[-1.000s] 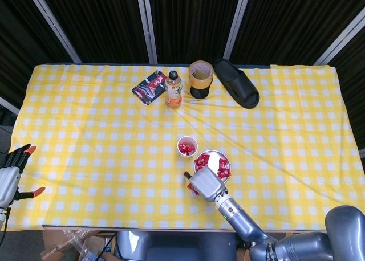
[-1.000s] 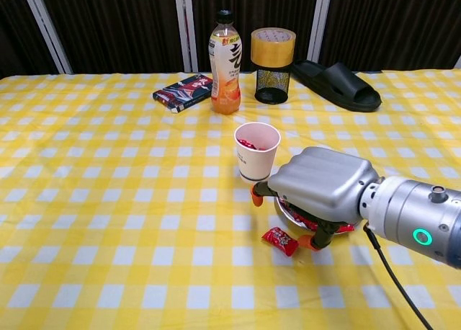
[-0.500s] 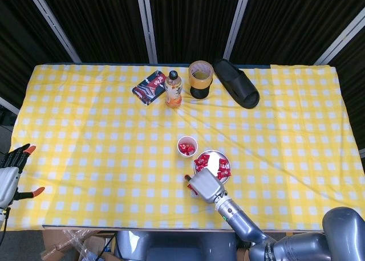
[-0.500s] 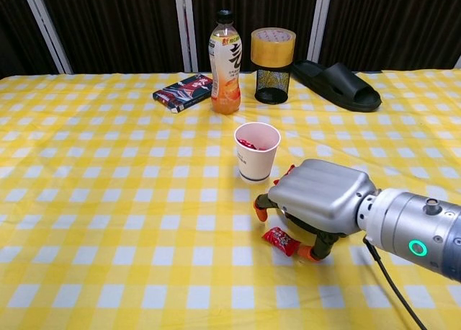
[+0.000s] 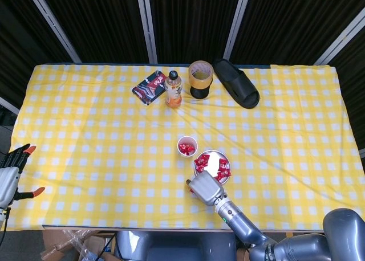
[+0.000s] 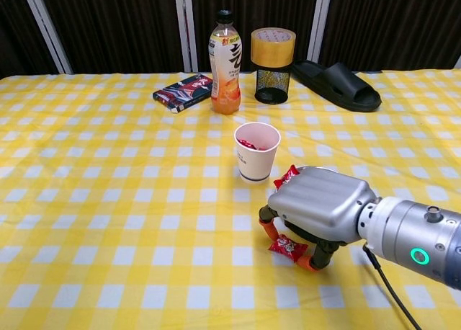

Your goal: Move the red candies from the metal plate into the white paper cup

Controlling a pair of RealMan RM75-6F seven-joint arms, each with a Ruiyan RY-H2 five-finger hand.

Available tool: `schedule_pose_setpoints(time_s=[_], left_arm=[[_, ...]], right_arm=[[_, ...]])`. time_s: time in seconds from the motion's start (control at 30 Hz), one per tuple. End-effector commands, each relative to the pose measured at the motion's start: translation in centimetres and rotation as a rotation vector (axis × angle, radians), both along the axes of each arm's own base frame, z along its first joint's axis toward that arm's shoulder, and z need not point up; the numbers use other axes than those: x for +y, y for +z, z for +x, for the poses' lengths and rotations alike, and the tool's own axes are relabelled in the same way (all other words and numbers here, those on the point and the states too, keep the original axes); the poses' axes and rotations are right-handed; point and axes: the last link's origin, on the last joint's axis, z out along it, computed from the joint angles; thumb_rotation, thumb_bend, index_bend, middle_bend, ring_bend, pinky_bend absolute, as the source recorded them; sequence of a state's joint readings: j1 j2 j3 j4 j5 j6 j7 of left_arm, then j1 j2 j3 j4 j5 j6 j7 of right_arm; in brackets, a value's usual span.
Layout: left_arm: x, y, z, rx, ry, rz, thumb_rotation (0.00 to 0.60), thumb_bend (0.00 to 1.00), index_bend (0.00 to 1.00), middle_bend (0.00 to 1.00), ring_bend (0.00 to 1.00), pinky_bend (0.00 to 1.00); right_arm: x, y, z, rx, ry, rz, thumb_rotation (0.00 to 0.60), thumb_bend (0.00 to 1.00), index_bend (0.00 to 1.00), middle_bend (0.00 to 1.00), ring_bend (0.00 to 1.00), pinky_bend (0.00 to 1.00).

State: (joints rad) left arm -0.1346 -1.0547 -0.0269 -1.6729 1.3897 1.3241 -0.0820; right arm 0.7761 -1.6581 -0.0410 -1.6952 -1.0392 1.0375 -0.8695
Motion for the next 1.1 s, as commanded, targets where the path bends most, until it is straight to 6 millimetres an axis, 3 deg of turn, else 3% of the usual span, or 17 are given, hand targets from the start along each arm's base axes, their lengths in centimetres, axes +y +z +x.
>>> schedule_pose_setpoints(time_s=[0.03,0.3,0.63,0.83,1.1], left_arm=[[0.0,0.0,0.0,0.0,-0.002,-0.001,0.6,0.05,0.0,0.0,0.0,0.0],[0.0,0.0,0.0,-0.001,-0.001,-0.003,0.6,0.05,0.0,0.0,0.0,0.0],[0.0,0.0,0.0,0.001,-0.001,-0.005,0.6,0.05,0.0,0.0,0.0,0.0],[0.0,-0.1,0.0,0.008,-0.004,-0.004,0.6,0.05,0.0,0.0,0.0,0.0],[0.0,-0.1,0.0,0.015,-0.004,-0.005,0.6,0.05,0.0,0.0,0.0,0.0]], right_arm=[[0.0,0.0,-0.1,0.002,-0.006,0.0,0.6,0.39,0.48,0.78,0.88,0.99],[0.2,0.6,0.3,-0.006,0.005,-0.003,0.6,0.44,0.51,0.78,0.88,0.99],[-0.4,5.1,3.9,-0.079,0.07,-0.08,0.6,0.44,0.51,0.78,0.88,0.99],[-3.2,8.2,6.0,-0.134,0.057,-0.188,0.6,0.44,0.51,0.78,0.88,0.99],[-7.1,7.9,6.6,-0.127,-0.009,-0.232,0.6,0.44,0.51,0.78,0.88,0.99]])
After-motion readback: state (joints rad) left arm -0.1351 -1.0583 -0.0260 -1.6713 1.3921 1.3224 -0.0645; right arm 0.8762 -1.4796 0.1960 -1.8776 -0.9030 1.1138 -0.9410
